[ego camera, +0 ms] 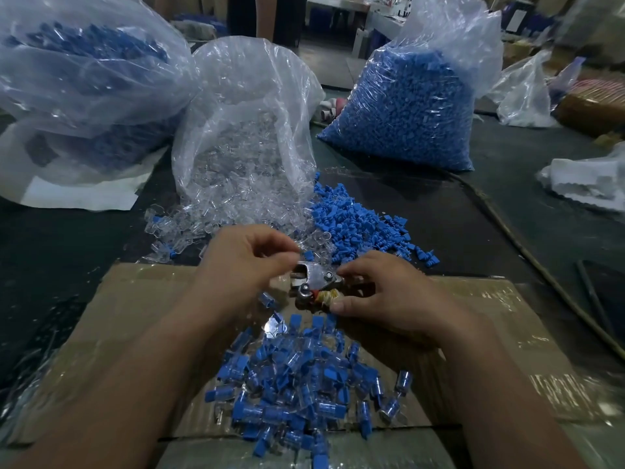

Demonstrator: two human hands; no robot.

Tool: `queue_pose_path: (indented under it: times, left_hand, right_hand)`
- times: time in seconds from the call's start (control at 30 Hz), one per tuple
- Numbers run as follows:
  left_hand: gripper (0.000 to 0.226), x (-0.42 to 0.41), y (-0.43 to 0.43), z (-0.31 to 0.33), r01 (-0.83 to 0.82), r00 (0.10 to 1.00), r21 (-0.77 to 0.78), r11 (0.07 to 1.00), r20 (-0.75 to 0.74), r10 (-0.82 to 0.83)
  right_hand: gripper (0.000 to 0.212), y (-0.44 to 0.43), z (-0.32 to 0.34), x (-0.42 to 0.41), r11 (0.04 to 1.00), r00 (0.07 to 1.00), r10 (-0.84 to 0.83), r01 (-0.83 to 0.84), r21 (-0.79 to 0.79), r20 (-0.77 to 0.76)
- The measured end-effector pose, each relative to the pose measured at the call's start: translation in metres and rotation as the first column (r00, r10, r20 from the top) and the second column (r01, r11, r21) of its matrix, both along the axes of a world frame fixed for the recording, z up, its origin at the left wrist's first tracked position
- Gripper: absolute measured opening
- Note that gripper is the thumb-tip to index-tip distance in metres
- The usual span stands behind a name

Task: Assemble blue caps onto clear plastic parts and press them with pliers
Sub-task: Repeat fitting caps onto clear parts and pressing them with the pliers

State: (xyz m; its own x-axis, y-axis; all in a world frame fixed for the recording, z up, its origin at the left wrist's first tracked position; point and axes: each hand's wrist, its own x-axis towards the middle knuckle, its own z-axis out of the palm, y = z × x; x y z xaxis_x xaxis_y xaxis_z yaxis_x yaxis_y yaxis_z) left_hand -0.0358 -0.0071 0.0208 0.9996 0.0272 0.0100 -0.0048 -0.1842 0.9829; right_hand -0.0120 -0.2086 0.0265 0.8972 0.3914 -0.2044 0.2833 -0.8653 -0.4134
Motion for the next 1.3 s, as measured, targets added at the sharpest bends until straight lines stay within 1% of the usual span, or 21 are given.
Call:
queue_pose_path:
  times: [0.03, 0.07, 0.13, 0.2, 0.27, 0.33, 0.4, 0.47, 0.53, 0.63, 0.77, 0.9, 0.97, 1.03, 1.07, 1.1, 1.13, 1.17, 1.2, 1.23, 1.3]
  left_hand:
    - [0.011, 0.004, 0.001, -0.005, -0.119, 0.992, 0.077, 0.990, 0.041, 0.116]
    - [0.017, 0.008, 0.002, -0.009, -0.189, 0.981, 0.169, 0.967, 0.080, 0.177]
    - [0.019, 0.013, 0.003, -0.015, -0.242, 0.967, 0.282, 0.929, 0.144, 0.208]
    - [0.028, 0.018, 0.006, -0.021, -0.245, 0.963, 0.377, 0.893, 0.202, 0.179]
    - [0.037, 0.023, 0.006, -0.026, -0.221, 0.964, 0.512, 0.830, 0.242, 0.107]
    - [0.045, 0.026, 0.006, -0.029, -0.171, 0.973, 0.603, 0.779, 0.226, 0.039]
    - [0.052, 0.028, 0.004, -0.031, -0.119, 0.984, 0.671, 0.732, 0.176, -0.001]
    - [0.050, 0.029, 0.003, -0.032, -0.087, 0.990, 0.725, 0.683, 0.138, -0.020]
    - [0.041, 0.030, 0.002, -0.032, -0.085, 0.991, 0.758, 0.647, 0.133, -0.026]
    - [0.030, 0.030, 0.003, -0.033, -0.099, 0.989, 0.751, 0.653, 0.149, -0.020]
    - [0.027, 0.029, 0.003, -0.033, -0.107, 0.987, 0.738, 0.666, 0.158, -0.015]
    - [0.024, 0.029, 0.007, -0.030, -0.142, 0.982, 0.681, 0.719, 0.190, 0.014]
    - [0.022, 0.027, 0.010, -0.028, -0.153, 0.980, 0.666, 0.730, 0.197, 0.026]
    - [0.019, 0.024, 0.010, -0.024, -0.181, 0.972, 0.624, 0.760, 0.230, 0.043]
    - [0.017, 0.021, 0.009, -0.021, -0.192, 0.966, 0.587, 0.786, 0.255, 0.046]
    - [0.014, 0.018, 0.007, -0.018, -0.191, 0.960, 0.546, 0.816, 0.279, 0.038]
    - [0.010, 0.014, 0.004, -0.015, -0.174, 0.955, 0.507, 0.844, 0.296, 0.020]
    - [0.006, 0.010, 0.000, -0.012, -0.151, 0.952, 0.472, 0.868, 0.307, -0.002]
    - [0.004, 0.006, -0.003, -0.010, -0.129, 0.948, 0.448, 0.885, 0.317, -0.022]
    - [0.003, 0.003, -0.007, -0.008, -0.112, 0.944, 0.437, 0.893, 0.328, -0.042]
    - [0.004, -0.001, -0.013, -0.008, -0.079, 0.935, 0.439, 0.895, 0.344, -0.086]
  right_hand:
    - [0.067, 0.000, -0.001, 0.001, 1.000, 1.000, -0.004, 0.004, -0.013, 0.000]
    - [0.068, 0.001, -0.001, 0.001, 1.000, 1.000, -0.006, 0.006, -0.021, 0.000]
    - [0.068, 0.001, -0.002, 0.001, 0.999, 1.000, -0.002, 0.002, -0.033, 0.007]
    - [0.067, 0.001, -0.002, 0.002, 0.999, 1.000, 0.004, -0.004, -0.039, 0.011]
    - [0.068, 0.001, -0.003, 0.003, 0.999, 1.000, 0.009, -0.008, -0.044, 0.016]
    - [0.069, 0.002, -0.003, 0.003, 0.999, 1.000, 0.009, -0.008, -0.050, 0.022]
    - [0.069, 0.002, -0.003, 0.003, 0.998, 1.000, 0.010, -0.009, -0.056, 0.028]
    - [0.069, 0.003, -0.003, 0.003, 0.998, 0.999, 0.012, -0.010, -0.060, 0.033]
    - [0.069, 0.003, -0.003, 0.003, 0.998, 0.999, 0.015, -0.013, -0.061, 0.040]
    - [0.069, 0.003, -0.003, 0.002, 0.998, 0.999, 0.016, -0.014, -0.061, 0.042]
    - [0.069, 0.003, -0.003, 0.001, 0.998, 0.999, 0.018, -0.016, -0.059, 0.039]
    - [0.068, 0.002, -0.003, 0.001, 0.999, 0.999, 0.012, -0.010, -0.042, 0.034]
    - [0.066, 0.001, -0.002, 0.001, 1.000, 1.000, 0.008, -0.007, -0.030, 0.030]
    - [0.061, 0.001, -0.001, 0.001, 1.000, 0.998, -0.005, 0.006, -0.021, 0.070]
    - [0.056, 0.001, 0.001, 0.000, 1.000, 0.993, -0.024, 0.024, 0.005, 0.120]
    - [0.048, 0.003, 0.003, 0.000, 0.997, 0.983, -0.058, 0.046, 0.067, 0.174]
    - [0.037, 0.005, 0.005, -0.002, 0.982, 0.972, -0.104, 0.066, 0.175, 0.213]
    - [0.026, 0.007, 0.007, -0.004, 0.947, 0.963, -0.155, 0.082, 0.311, 0.219]
    - [0.017, 0.011, 0.008, -0.007, 0.895, 0.961, -0.194, 0.092, 0.436, 0.196]
    - [0.011, 0.016, 0.009, -0.009, 0.846, 0.963, -0.213, 0.097, 0.524, 0.165]
    - [0.007, 0.025, 0.008, -0.013, 0.795, 0.970, -0.205, 0.088, 0.600, 0.129]
